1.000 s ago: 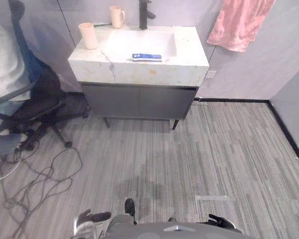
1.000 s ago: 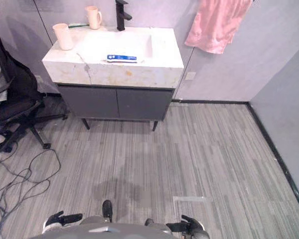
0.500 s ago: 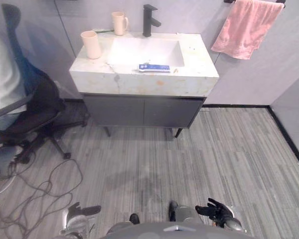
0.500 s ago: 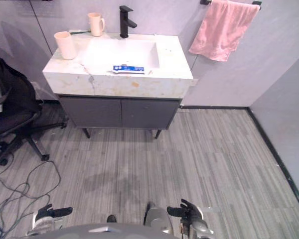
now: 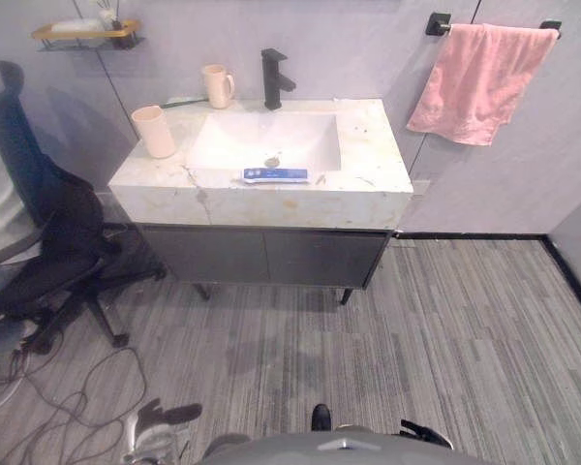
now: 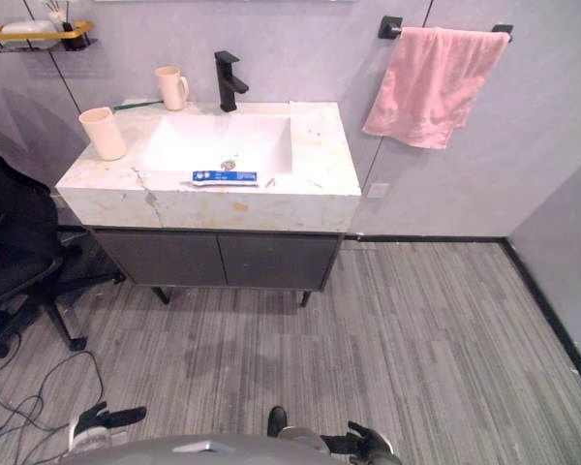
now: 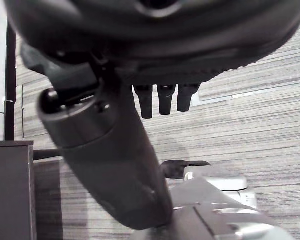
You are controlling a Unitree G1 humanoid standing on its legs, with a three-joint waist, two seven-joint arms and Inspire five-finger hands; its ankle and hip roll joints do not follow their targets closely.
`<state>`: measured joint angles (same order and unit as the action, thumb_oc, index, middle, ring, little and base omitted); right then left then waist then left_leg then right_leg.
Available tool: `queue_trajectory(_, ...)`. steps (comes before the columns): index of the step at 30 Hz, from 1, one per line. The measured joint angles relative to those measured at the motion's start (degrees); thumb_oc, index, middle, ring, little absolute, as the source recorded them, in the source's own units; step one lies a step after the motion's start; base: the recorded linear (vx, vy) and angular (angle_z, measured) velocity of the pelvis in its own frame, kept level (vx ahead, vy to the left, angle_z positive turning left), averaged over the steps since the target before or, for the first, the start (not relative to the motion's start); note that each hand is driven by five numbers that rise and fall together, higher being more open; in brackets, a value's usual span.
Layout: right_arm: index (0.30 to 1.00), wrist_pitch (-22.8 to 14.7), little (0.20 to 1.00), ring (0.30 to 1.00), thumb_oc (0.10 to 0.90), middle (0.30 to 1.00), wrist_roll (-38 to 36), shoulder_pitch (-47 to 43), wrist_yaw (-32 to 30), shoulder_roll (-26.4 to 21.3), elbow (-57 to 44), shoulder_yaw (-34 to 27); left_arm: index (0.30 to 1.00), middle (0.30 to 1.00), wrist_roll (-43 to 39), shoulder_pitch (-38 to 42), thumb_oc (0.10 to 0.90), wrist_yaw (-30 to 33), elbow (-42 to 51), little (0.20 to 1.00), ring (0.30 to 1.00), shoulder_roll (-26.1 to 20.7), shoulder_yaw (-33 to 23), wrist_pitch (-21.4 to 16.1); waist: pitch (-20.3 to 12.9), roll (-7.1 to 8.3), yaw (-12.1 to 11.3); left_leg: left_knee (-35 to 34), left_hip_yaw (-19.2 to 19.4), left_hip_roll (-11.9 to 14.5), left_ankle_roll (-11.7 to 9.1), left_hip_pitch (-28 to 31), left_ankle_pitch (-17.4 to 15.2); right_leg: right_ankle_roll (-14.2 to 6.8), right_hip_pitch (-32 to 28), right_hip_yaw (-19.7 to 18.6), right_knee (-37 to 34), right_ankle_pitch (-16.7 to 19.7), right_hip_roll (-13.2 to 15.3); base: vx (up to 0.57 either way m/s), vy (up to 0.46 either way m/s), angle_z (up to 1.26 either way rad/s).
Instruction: Organize the bathroom.
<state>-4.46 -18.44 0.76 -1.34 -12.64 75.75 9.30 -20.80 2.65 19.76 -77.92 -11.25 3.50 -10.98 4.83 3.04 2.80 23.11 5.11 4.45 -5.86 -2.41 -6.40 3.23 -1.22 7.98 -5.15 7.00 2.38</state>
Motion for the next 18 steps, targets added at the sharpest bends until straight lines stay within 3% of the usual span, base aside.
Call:
queue_trajectory(1,0.9,-0.3,0.9,0.9,0.8,0.9,0.0,-0.5,0.5,-0.9,-0.1,0.4,0.9,0.9,-1.0,-0.1,0.8,1.0,1.1,0.9,0.9,0.6,0.1,-0.6,0.5,-0.96,0.2,-12.6,1.2,1.2,0.8,0.6,2.1,0.3,0.0,0.3,0.0,-0.6,-0.9,0.11,0.143,0.0)
queue_trajectory(3,0.9,-1.1,0.9,0.9,0.8,0.9,0.0,-0.7,0.6,-1.2,-0.2,0.4,0.9,0.9,-1.3,-0.1,0.8,2.6,3.0,0.9,0.9,0.6,0.1,-1.8,1.8,-1.17,0.1,-18.4,0.4,1.3,0.8,0.8,6.2,0.3,-0.8,0.6,0.0,-1.0,-1.6,0.1,0.123,0.0)
queue_trajectory(5,0.9,-1.2,0.9,0.9,0.8,0.9,-0.2,-0.4,0.5,-1.4,-0.5,0.4,0.9,0.9,-1.3,-0.4,0.8,4.3,5.5,0.9,0.9,0.7,0.1,-2.7,2.0,-1.0,0.1,-20.5,-0.7,0.5,1.3,1.1,8.2,0.1,-1.2,1.1,0.0,-1.5,-1.7,0.13,0.159,0.04)
queue_trajectory(8,0.9,-0.7,0.9,0.9,0.8,0.9,-1.1,0.7,0.3,-1.6,-0.5,0.1,0.9,0.9,-1.1,-0.5,0.8,8.6,10.2,0.9,0.9,0.7,0.1,-4.1,1.8,-2.25,0.5,-23.9,-0.9,0.1,3.3,4.5,9.5,-1.1,-2.1,1.7,0.0,-2.1,-2.2,0.09,0.116,0.11)
queue_trajectory(9,0.9,-0.5,0.9,0.9,0.8,0.9,-1.2,1.2,0.3,-1.7,-0.5,0.1,0.9,0.9,-1.0,-0.7,0.8,10.2,12.5,0.9,0.9,0.7,0.1,-4.3,1.8,-2.94,0.5,-25.1,-1.1,0.2,2.9,5.5,9.5,-1.6,-2.2,1.9,0.2,-2.1,-2.7,0.05,0.064,0.22)
queue_trajectory(14,0.9,0.3,0.9,0.9,0.8,0.9,-2.5,2.6,-0.1,-0.6,-2.6,0.1,0.9,0.9,2.6,-1.1,0.8,16.4,24.4,0.9,0.9,-1.4,0.0,-5.7,2.1,-2.84,-0.5,-28.0,-1.3,-2.4,4.2,6.9,10.4,-4.0,-2.5,1.9,0.3,-2.0,0.0,0.01,0.051,0.1)
queue_trajectory(16,0.9,0.5,0.9,0.9,0.8,0.9,-2.7,3.6,-0.9,-0.7,-3.8,0.0,0.9,0.9,3.9,-4.5,0.8,16.3,46.1,0.9,0.9,-7.1,0.9,-1.4,2.3,-2.56,-1.4,-28.2,-1.8,-3.3,5.0,6.8,10.1,-4.8,-2.9,2.5,0.2,-2.1,1.0,-0.01,0.038,0.18)
queue_trajectory(18,0.9,0.6,0.9,0.9,0.8,0.9,-2.7,4.0,-1.3,-0.6,-4.9,-0.4,0.9,0.9,6.0,-4.7,0.8,14.0,56.4,0.9,0.9,-12.8,0.6,0.8,2.2,-2.63,-1.8,-28.2,-2.1,-3.6,5.2,7.0,10.1,-5.2,-3.2,2.9,0.1,-2.2,1.3,-0.01,0.01,0.13)
